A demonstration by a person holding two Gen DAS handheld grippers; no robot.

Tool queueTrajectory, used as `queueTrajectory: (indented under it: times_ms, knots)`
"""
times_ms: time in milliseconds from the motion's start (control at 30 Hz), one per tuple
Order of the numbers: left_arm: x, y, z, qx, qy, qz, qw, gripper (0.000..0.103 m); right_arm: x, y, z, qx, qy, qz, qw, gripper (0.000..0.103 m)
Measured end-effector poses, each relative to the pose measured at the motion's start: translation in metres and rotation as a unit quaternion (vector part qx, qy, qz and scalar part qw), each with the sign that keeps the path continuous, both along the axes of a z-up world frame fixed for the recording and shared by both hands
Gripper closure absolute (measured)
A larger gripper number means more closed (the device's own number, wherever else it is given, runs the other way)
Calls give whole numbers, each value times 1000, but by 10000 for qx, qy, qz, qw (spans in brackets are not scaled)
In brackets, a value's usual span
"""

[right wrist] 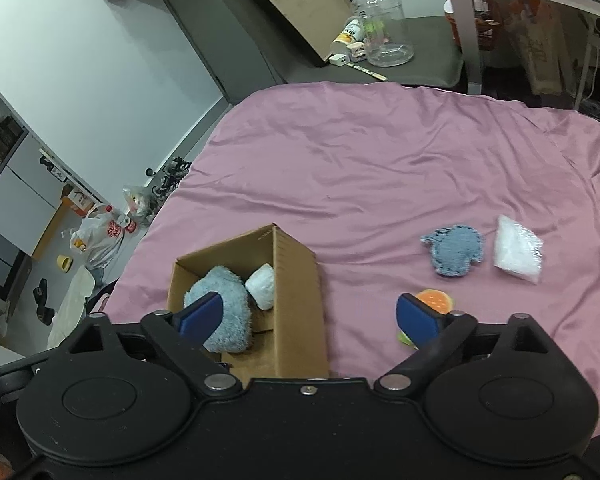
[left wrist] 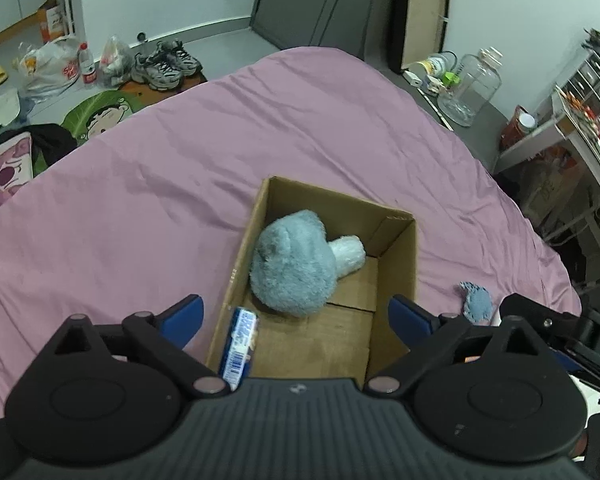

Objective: Organize soft objects
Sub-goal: 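Open both tools to release the tissue pack and white bag into the box, then move both tools back toward the remaining items on the bed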

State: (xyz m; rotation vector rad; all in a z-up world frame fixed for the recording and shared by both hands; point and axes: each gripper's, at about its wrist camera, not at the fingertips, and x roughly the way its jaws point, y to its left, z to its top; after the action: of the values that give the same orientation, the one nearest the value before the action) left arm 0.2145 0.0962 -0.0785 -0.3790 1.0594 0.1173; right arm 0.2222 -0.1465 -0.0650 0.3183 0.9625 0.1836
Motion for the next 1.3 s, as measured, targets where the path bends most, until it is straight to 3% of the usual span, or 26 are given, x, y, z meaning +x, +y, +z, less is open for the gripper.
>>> queueTrajectory:
  times_ms: [333,633,833,1000,1100,1300]
  knots:
    - [-12,-36,7,301,-20,-321,9990,0,-19,-39,-6,-71,81,-61,9999,1]
    - [-18,-61,6,150,58,-408,9990,0,-32,-74,-16,7,150,-237,9996,1]
    - [-19,-79,9,290,75,-489,9984,0,-37,-91,-26,66,221,-321,9992,1]
    - [-17,-98,8,637,172,-623,9959,0,-41,-107,-38,131,282,-447,9985,7]
    - [-17,-105,9,634,67,-688,9956,0,-41,-116,-48,206,399,-489,9978,13]
    - [-13,-124,11,582,-53,-851,9947,0,-42,-129,-65,358,465,-615,9964,13]
